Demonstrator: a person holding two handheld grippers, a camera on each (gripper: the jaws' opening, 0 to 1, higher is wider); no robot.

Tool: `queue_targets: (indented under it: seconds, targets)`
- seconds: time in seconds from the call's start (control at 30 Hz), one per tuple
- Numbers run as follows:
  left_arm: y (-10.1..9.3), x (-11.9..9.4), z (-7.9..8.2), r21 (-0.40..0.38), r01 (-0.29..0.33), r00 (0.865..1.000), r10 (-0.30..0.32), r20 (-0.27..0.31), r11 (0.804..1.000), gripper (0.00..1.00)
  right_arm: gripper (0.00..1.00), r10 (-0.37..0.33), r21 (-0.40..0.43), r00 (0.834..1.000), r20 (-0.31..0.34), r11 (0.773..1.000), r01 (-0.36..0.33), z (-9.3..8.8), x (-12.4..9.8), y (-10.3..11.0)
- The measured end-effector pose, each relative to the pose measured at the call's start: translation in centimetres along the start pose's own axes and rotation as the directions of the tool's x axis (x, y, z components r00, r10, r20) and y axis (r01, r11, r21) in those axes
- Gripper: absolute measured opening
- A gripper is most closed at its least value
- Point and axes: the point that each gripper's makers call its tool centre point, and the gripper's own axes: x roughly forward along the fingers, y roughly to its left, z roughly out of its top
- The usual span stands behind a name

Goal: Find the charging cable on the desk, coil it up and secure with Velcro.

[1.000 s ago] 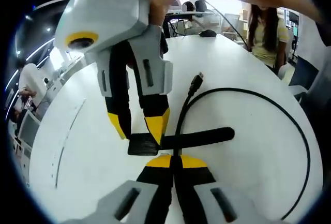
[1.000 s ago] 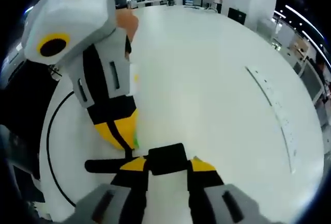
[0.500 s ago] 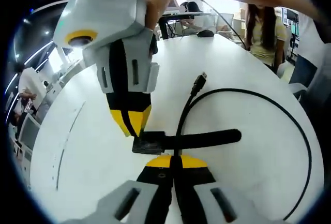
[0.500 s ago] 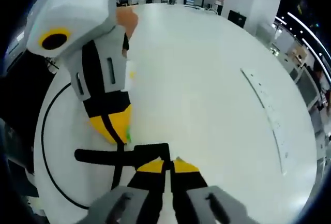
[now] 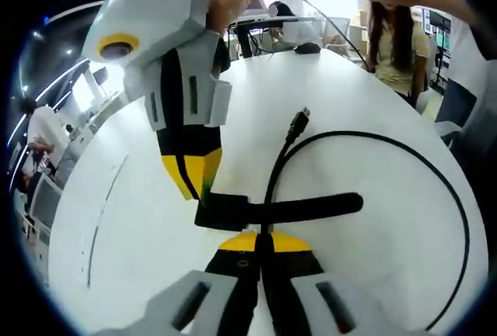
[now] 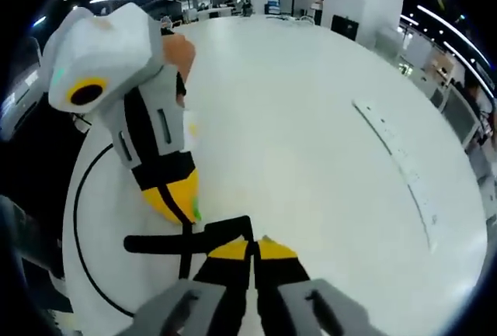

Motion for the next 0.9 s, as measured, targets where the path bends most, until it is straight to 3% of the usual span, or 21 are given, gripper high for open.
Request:
queue_targets:
  seconds: [0.9]
  targets:
    - [-0.1, 0.1, 0.0, 0.004, -0.004, 1.000, 0.004, 0.004, 1.000, 0.04, 0.03, 0.028, 0.044, 0.998, 0.063, 0.999, -0.031, 0.5, -1.3, 0.4]
